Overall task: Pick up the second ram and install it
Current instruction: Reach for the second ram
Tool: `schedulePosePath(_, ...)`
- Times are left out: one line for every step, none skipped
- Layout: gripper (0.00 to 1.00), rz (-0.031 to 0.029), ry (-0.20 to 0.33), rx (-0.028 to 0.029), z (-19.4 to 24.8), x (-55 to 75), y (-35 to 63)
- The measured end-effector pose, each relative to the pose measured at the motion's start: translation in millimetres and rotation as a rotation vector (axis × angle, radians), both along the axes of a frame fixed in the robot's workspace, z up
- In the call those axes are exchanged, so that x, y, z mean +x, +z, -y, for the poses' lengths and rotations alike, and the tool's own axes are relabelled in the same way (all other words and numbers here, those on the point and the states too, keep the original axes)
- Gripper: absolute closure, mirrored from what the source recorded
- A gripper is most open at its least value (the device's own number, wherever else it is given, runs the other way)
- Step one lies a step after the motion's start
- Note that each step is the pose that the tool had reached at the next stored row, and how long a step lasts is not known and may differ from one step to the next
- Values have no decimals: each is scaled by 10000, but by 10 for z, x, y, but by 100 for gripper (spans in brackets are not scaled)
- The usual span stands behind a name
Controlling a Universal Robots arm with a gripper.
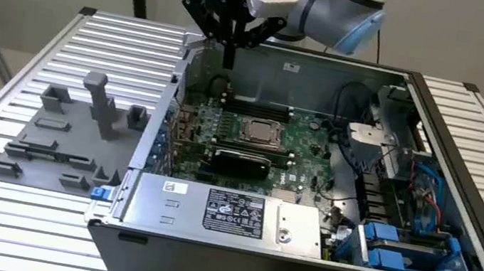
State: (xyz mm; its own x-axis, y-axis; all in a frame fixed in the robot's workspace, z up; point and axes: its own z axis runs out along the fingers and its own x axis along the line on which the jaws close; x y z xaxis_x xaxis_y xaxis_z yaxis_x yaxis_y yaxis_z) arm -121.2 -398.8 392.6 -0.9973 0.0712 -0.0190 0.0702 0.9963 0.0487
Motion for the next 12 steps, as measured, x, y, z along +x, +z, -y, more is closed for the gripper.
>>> schedulePosePath(100,0,0,0,0,0,0)
schedulePosePath(100,0,0,0,0,0,0)
schedulePosePath(100,0,0,0,0,0,0)
schedulePosePath(100,0,0,0,0,0,0)
schedulePosePath(100,0,1,0,0,0,0)
schedulePosePath(100,-1,0,0,0,0,0)
schedulePosePath(100,0,0,0,0,0,0)
schedulePosePath(100,0,0,1,0,0,0)
schedulePosePath(100,0,0,1,0,0,0)
schedulePosePath(100,0,0,0,0,0,0)
schedulePosePath(100,0,0,0,0,0,0)
schedulePosePath(100,0,0,0,0,0,0)
